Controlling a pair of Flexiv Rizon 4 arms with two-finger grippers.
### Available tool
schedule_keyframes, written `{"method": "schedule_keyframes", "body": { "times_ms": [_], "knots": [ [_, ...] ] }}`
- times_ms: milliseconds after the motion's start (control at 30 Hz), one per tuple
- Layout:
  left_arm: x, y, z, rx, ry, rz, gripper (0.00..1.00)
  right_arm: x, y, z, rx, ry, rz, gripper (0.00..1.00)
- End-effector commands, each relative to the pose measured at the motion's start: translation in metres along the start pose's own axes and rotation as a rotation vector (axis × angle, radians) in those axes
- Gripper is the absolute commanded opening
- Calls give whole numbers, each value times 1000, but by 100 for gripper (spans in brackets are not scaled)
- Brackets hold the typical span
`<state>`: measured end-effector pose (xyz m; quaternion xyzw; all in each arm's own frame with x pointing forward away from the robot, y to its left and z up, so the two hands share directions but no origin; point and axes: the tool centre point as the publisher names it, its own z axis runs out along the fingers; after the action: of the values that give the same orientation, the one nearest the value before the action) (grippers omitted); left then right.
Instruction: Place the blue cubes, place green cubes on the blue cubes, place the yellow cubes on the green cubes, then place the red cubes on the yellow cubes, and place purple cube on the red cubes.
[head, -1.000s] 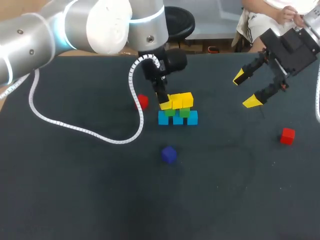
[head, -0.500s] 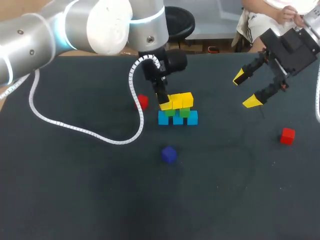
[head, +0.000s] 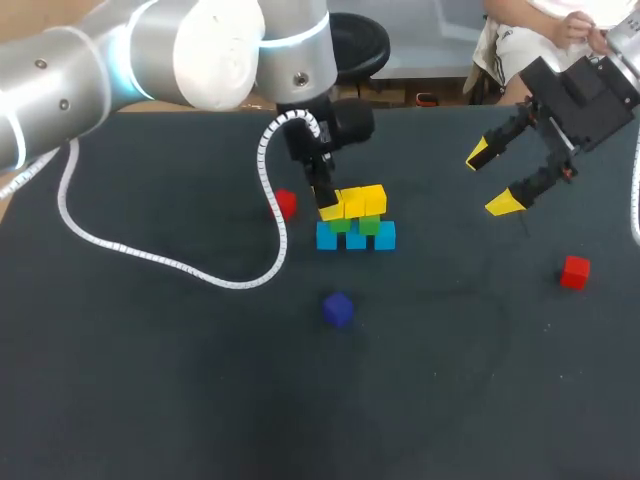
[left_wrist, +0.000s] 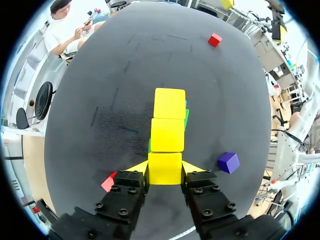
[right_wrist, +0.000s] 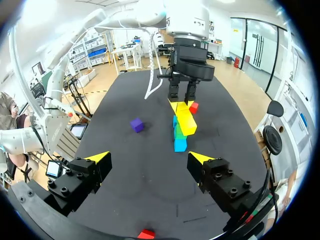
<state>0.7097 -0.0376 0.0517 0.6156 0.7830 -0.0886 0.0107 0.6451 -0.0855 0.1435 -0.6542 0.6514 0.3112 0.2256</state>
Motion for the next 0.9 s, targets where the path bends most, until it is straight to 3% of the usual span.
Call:
{"method": "schedule_keyframes", "body": {
  "times_ms": [33, 100, 200, 367, 400, 433, 533, 900],
  "knots": [
    [-2, 0, 0, 0, 2, 3, 2, 0, 0, 0, 0, -1, -1, 100],
    [-2, 0, 0, -1, 2, 6, 9, 0, 0, 0, 0, -1, -1, 100],
    [-2, 0, -1, -2, 2, 8, 29, 0, 0, 0, 0, -1, -1, 100],
    [-2, 0, -1, -1, 2, 6, 44, 0, 0, 0, 0, -1, -1, 100],
    [-1, 0, -1, 1, 2, 1, 52, 0, 0, 0, 0, -1, -1, 100],
    [-1, 0, -1, 2, 3, -1, 69, 0, 0, 0, 0, -1, -1, 100],
    [1, 0, -1, 6, 4, -8, 100, 0, 0, 0, 0, -1, -1, 100],
    [6, 1, -4, 0, -9, -24, 100, 0, 0, 0, 0, -1, -1, 100]
  ]
}}
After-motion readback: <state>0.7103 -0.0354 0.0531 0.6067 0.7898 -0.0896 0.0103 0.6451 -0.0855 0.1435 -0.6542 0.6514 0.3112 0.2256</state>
